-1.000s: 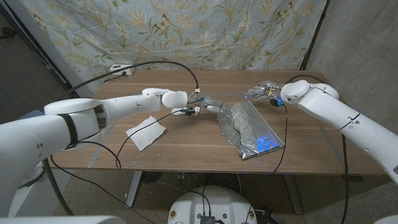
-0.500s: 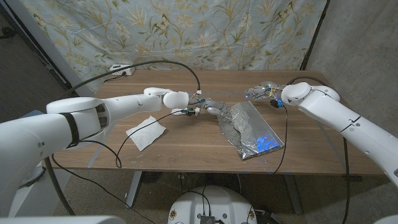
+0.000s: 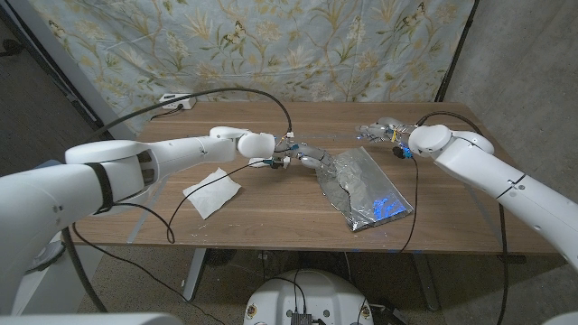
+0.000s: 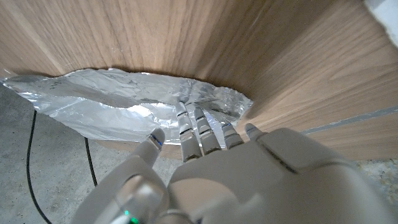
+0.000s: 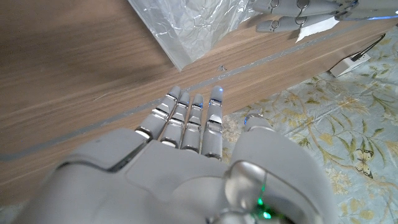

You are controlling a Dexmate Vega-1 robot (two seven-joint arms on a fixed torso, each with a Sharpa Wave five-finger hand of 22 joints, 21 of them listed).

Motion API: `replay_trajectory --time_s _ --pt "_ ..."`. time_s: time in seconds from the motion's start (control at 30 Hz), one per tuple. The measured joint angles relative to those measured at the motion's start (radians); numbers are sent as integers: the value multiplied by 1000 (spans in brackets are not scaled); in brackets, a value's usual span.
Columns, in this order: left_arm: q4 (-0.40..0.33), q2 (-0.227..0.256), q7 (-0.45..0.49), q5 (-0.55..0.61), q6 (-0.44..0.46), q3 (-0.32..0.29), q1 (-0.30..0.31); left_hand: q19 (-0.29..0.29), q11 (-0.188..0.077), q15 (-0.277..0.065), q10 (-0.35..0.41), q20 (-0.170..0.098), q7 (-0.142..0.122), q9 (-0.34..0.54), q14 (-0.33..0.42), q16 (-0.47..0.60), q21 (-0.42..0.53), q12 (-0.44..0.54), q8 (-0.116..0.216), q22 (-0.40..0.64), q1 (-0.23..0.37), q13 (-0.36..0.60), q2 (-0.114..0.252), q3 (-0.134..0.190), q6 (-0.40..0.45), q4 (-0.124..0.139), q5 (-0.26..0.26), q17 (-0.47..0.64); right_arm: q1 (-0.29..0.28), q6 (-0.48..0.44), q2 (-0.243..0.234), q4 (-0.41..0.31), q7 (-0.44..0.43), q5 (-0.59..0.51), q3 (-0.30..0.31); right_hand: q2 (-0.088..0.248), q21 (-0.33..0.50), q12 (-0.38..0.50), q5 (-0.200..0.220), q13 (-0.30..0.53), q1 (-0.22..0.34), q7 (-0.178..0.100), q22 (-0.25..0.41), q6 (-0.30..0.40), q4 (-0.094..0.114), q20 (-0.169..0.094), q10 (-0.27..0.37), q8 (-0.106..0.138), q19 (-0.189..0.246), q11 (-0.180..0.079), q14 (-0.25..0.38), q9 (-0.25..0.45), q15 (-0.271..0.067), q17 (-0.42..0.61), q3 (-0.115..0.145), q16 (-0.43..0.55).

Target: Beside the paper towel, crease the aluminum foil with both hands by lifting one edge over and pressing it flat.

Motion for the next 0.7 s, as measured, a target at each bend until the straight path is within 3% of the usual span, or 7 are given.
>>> replay_trajectory --time_s 0.27,0.4,0.7 --pt "-7 3 0 0 8 3 -1 0 0 0 0 0 0 0 0 0 0 0 0 0 0 0 0 -3 0 -3 0 0 -7 16 -35 -42 -42 -107 -48 -12 -5 0 0 0 -56 -46 0 -57 34 5 -13 0 -23 -12 -16 -5 2 0 -6 0" --pt "-2 1 0 0 7 3 -1 0 0 0 0 0 0 0 0 0 0 0 0 0 0 -1 0 -3 0 -3 0 0 -7 13 -51 -65 -59 -168 -73 -18 -5 0 5 0 -69 -60 -3 -71 38 6 -22 0 -40 -22 -32 -9 -1 -1 -10 -5" --pt "24 -11 -1 -6 -7 3 -2 0 0 0 0 0 0 0 0 0 0 0 0 0 5 -1 5 -3 0 -3 0 0 3 -40 -77 -116 -66 -291 -128 -24 -19 -8 5 -3 -94 -85 -7 -115 46 16 -54 0 -122 -53 -80 -14 16 -12 -2 -21"
